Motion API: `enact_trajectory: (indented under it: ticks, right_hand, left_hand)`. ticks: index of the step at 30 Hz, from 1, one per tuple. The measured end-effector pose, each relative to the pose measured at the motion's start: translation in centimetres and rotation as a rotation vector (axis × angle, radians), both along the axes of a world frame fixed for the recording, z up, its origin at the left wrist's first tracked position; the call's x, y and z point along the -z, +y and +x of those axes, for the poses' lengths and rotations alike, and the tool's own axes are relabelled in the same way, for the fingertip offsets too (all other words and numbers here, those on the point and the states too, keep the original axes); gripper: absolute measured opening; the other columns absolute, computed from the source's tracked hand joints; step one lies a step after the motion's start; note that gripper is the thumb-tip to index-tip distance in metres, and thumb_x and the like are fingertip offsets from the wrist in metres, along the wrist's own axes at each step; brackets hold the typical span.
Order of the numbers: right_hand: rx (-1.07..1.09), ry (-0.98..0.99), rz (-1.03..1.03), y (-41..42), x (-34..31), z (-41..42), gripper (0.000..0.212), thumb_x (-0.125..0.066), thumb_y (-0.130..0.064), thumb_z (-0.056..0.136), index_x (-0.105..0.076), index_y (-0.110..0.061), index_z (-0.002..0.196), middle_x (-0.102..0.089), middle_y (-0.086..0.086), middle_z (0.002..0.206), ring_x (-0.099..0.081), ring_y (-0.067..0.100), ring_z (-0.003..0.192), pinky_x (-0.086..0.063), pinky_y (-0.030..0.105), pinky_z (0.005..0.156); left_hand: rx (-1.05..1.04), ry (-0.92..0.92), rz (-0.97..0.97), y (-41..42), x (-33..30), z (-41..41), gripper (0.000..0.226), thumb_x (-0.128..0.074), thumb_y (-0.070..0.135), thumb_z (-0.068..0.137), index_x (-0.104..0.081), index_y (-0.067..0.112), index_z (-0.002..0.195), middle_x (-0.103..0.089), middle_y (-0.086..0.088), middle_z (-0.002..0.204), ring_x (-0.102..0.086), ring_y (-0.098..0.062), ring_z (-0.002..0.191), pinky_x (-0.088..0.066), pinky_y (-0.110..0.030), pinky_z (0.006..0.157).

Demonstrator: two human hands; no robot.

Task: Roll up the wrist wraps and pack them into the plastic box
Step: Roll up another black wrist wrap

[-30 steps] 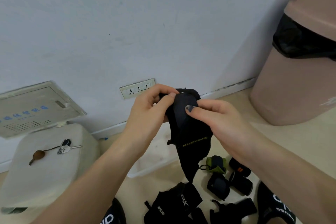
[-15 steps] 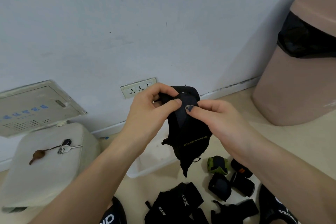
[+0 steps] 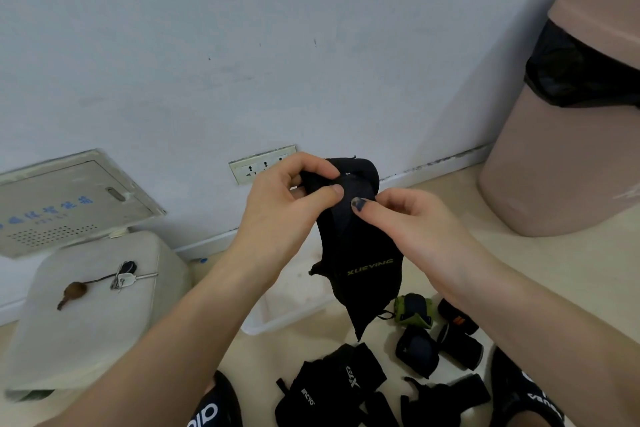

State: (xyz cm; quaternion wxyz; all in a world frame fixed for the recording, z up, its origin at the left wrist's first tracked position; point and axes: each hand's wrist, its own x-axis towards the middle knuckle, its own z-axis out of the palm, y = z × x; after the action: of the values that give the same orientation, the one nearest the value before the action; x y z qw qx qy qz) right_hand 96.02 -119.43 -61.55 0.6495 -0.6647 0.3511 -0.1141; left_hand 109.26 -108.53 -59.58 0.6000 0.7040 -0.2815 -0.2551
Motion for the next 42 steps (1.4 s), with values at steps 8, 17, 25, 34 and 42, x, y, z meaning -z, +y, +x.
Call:
enact_trajectory:
  ticks: [8, 17, 25, 34, 42]
  right_hand:
    - [0.044, 0.045, -0.223, 0.0, -0.1, 0.0, 0.04, -0.068, -0.054, 0.088, -0.055, -0.034, 0.122, -0.062, -0.015, 0.116, -0.07, 0.008, 0.093, -0.059, 0.034, 0.082]
    - [-0.008, -0.063, -0.314, -0.3, 0.5, 0.2, 0.036, -0.063, -0.036, 0.1, -0.051, -0.02, 0.07, -0.048, -0.015, 0.056, -0.04, 0.002, 0.052, -0.031, 0.016, 0.053]
    - [-0.054, -0.186, -0.035, 0.4, -0.1, 0.5, 0.021, -0.063, -0.029, 0.102, -0.067, -0.008, 0.099, -0.073, 0.011, 0.088, -0.071, 0.018, 0.082, -0.056, 0.038, 0.08]
    - [0.02, -0.292, 0.094, 0.4, -0.9, 0.6, 0.02, -0.058, -0.019, 0.104, -0.077, -0.013, 0.11, -0.08, 0.007, 0.1, -0.078, 0.021, 0.095, -0.063, 0.031, 0.082]
    - [0.093, -0.234, 0.193, 0.5, -0.8, 0.4, 0.028, -0.058, -0.033, 0.104, -0.078, -0.013, 0.108, -0.08, 0.01, 0.101, -0.078, 0.026, 0.096, -0.061, 0.041, 0.089]
  left_hand:
    - [-0.052, 0.075, -0.051, -0.7, 0.3, 0.0, 0.015, -0.07, 0.019, 0.072, -0.073, 0.031, 0.08, -0.069, 0.007, 0.085, -0.068, -0.023, 0.09, -0.059, -0.049, 0.088]
    - [-0.116, 0.288, -0.138, -1.8, 0.7, -0.7, 0.014, -0.059, 0.006, 0.1, -0.066, 0.017, 0.097, -0.065, 0.007, 0.081, -0.061, -0.015, 0.078, -0.05, -0.03, 0.067]
    - [-0.172, 0.318, -0.179, -1.7, 0.8, -1.2, 0.011, -0.058, 0.009, 0.103, -0.067, 0.016, 0.103, -0.068, 0.005, 0.085, -0.066, -0.012, 0.079, -0.056, -0.027, 0.07]
    - [-0.126, 0.193, -0.141, -1.3, 0.9, -1.8, 0.023, -0.052, 0.017, 0.104, -0.067, 0.033, 0.112, -0.066, -0.004, 0.082, -0.06, -0.013, 0.067, -0.048, -0.024, 0.056]
    - [-0.02, 0.111, -0.09, -1.0, 1.1, -2.8, 0.018, -0.057, 0.023, 0.104, -0.062, 0.03, 0.119, -0.066, 0.013, 0.073, -0.065, -0.003, 0.067, -0.05, -0.017, 0.057]
